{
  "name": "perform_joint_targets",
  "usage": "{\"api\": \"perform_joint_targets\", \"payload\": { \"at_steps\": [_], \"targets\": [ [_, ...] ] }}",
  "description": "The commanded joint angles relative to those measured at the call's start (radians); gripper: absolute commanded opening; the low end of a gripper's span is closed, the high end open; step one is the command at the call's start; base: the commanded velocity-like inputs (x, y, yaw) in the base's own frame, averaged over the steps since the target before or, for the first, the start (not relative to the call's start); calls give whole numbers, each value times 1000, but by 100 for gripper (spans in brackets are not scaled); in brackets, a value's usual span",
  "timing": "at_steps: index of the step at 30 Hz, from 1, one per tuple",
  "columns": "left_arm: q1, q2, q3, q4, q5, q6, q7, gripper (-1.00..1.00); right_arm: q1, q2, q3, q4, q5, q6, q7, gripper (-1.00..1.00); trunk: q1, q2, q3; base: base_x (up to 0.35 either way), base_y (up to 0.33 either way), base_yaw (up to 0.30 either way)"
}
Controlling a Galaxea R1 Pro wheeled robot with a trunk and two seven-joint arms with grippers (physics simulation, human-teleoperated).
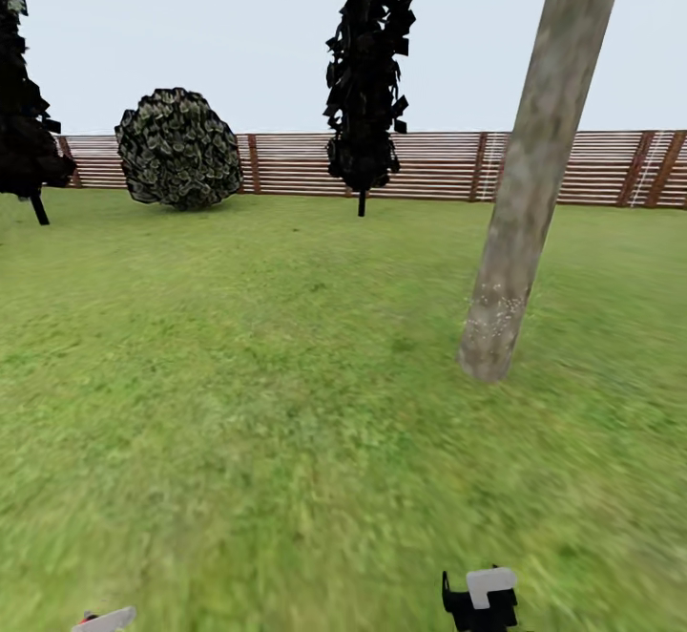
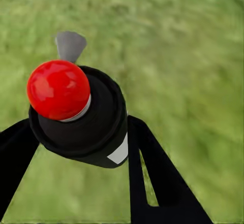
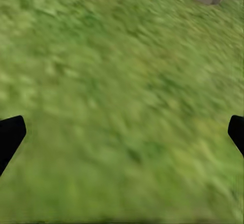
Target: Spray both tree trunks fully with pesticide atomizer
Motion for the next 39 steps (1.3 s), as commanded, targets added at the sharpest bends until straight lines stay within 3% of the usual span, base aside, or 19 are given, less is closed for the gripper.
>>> {"api": "perform_joint_targets", "payload": {
  "at_steps": [1, 14, 39],
  "targets": [
    [0, 0, -8, 0, 3, -2, 6, -100, -1, 0, -7, 1, 11, -3, -5, 100, -1, 0, 0, -235, 238, 272],
    [0, 0, -8, 0, 3, -2, 6, -100, -1, 2, -7, 1, 9, -4, -5, 100, -1, 0, 4, -230, 228, 277],
    [0, 0, -8, 0, 3, -1, 6, -100, -1, 2, -7, 1, 9, -4, -5, 100, -1, 0, 4, -8, 6, 283]
  ]
}}
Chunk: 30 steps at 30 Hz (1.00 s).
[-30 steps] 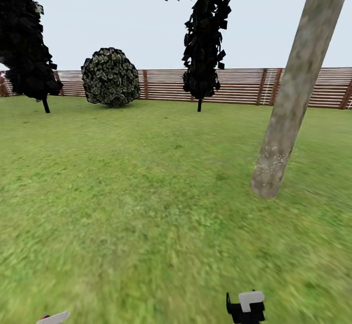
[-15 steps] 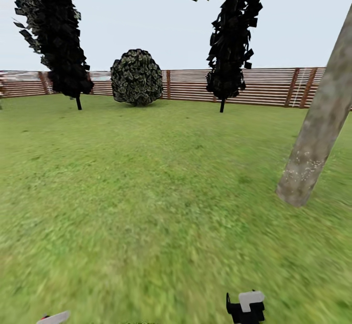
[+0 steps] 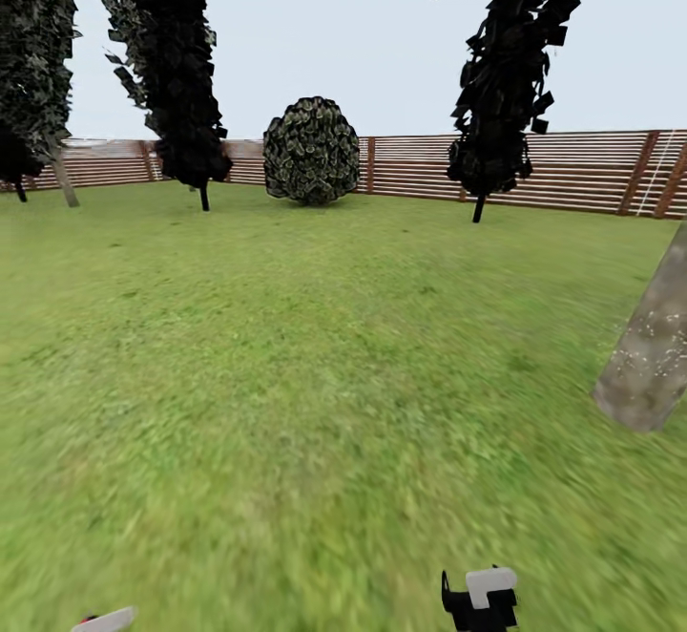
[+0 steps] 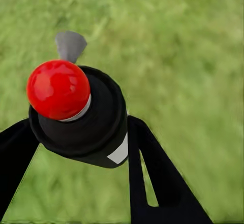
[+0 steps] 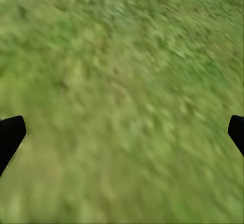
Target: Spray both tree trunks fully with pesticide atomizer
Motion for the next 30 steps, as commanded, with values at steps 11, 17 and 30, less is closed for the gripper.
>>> {"api": "perform_joint_targets", "payload": {
  "at_steps": [11, 17, 30],
  "targets": [
    [-1, -1, -8, 0, 3, -1, 5, -100, 0, 0, -7, 1, 11, -2, -5, 100, 0, 0, -7, 0, 0, 278],
    [-1, -2, -8, 0, 3, -1, 5, -100, 0, 0, -7, 1, 11, -2, -5, 100, 0, 0, -12, 0, 0, 276],
    [-1, -2, -8, 0, 3, -2, 5, -100, 0, 0, -7, 1, 11, -2, -5, 100, 0, 0, -22, 0, 0, 276]
  ]
}}
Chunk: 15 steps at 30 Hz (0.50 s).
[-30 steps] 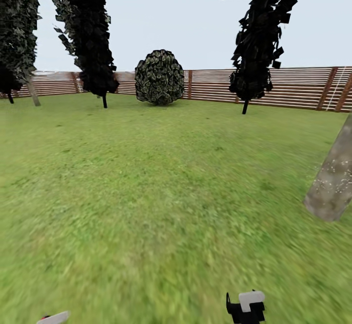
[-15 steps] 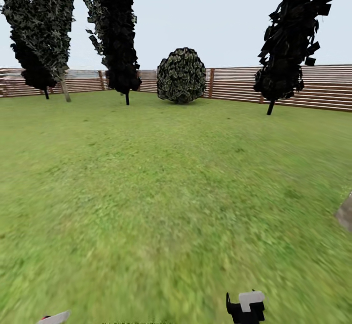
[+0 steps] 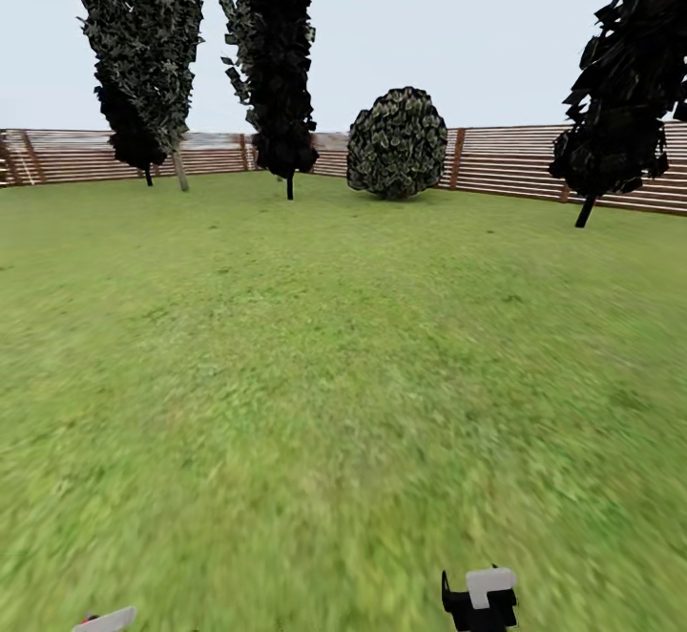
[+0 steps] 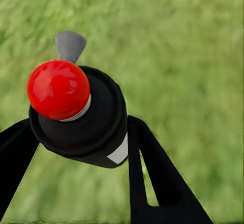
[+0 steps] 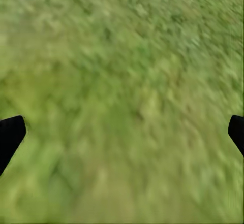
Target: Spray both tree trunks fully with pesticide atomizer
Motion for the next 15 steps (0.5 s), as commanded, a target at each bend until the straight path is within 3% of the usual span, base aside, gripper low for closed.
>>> {"api": "perform_joint_targets", "payload": {
  "at_steps": [1, 15],
  "targets": [
    [-1, 0, -8, 0, 3, -2, 6, -100, 0, 0, -7, 0, 11, -2, -5, 100, 0, 0, -2, 0, 0, 275],
    [-1, 0, -8, 0, 3, -3, 6, -100, 0, 1, -7, 1, 11, -5, -5, 100, 0, 0, -12, 0, 0, 276]
  ]
}}
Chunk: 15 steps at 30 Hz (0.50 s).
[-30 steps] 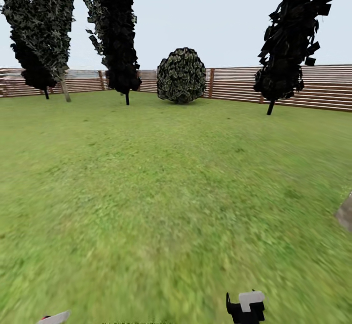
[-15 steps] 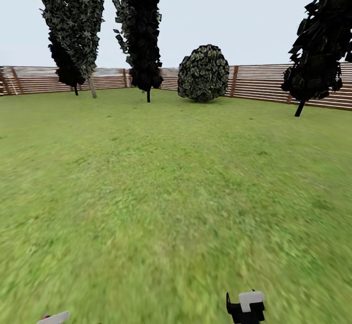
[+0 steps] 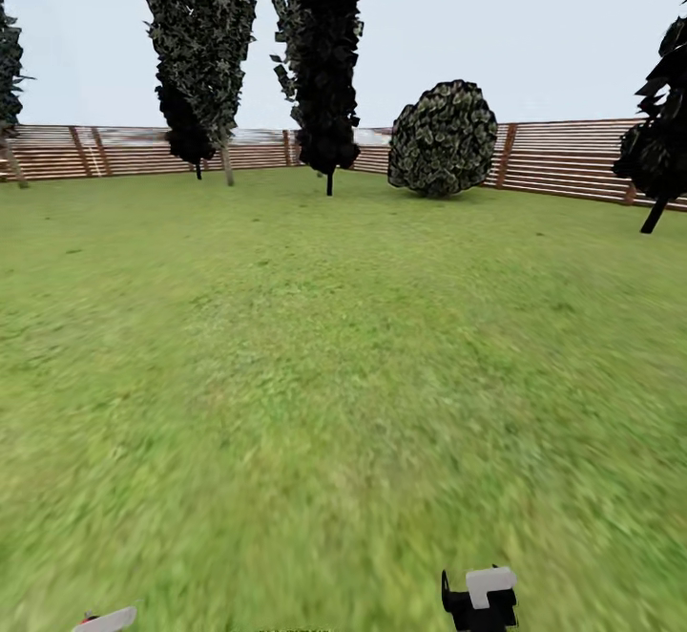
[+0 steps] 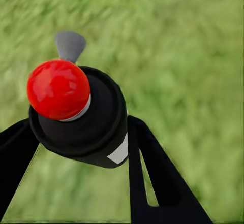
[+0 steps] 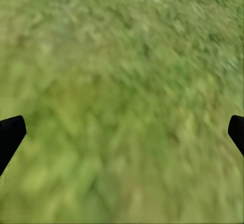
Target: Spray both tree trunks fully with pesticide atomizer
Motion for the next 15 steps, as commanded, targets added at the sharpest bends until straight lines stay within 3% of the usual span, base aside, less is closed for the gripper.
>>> {"api": "perform_joint_targets", "payload": {
  "at_steps": [1, 15],
  "targets": [
    [-1, 0, -8, 0, 3, -2, 6, -100, 0, 0, -7, 1, 11, -2, -5, 100, 0, 0, -2, 0, 0, 275],
    [-1, 0, -8, 0, 3, -3, 6, -100, 0, 0, -7, 1, 11, -2, -5, 100, 0, 0, -3, 0, 0, 277]
  ]
}}
